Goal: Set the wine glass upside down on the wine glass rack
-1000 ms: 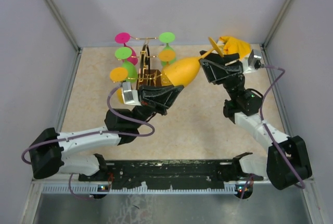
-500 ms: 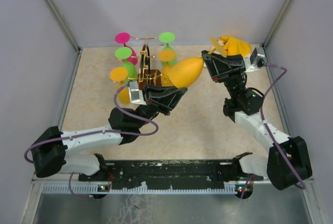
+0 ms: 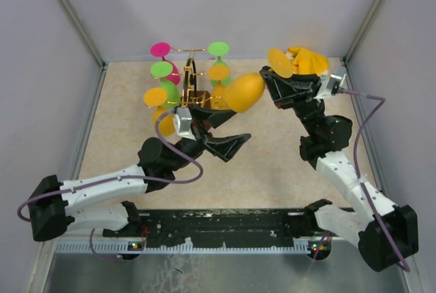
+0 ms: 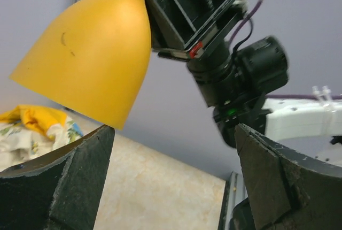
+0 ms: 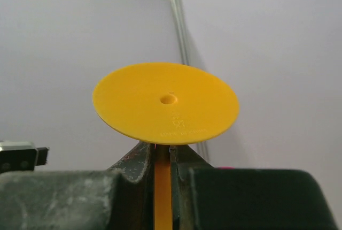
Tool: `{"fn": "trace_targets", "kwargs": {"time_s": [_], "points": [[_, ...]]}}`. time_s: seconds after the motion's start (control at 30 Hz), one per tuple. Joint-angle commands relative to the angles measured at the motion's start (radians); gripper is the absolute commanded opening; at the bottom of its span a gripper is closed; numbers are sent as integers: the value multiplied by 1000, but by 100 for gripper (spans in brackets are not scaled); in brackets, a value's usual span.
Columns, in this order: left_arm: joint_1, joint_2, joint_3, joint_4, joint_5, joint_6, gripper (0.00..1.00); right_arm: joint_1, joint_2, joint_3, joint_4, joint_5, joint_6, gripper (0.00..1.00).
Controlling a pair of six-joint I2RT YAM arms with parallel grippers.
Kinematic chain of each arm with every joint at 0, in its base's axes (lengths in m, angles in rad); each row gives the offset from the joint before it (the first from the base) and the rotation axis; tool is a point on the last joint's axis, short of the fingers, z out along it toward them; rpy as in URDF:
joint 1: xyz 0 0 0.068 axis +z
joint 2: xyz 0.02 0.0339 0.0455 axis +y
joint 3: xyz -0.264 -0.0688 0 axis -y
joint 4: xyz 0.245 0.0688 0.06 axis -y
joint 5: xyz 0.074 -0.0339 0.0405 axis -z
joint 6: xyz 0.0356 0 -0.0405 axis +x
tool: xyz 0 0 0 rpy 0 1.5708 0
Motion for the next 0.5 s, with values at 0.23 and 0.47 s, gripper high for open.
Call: {"fn": "trace_targets", "kwargs": {"time_s": [0.23,0.47], "points": [[138,83,469,-643,77,168,98,-3,-262,-21,-702,111,-513,0],[326,126,606,-722,131,191,98,-1,-254,-121,-715,14,-481,0]]}}
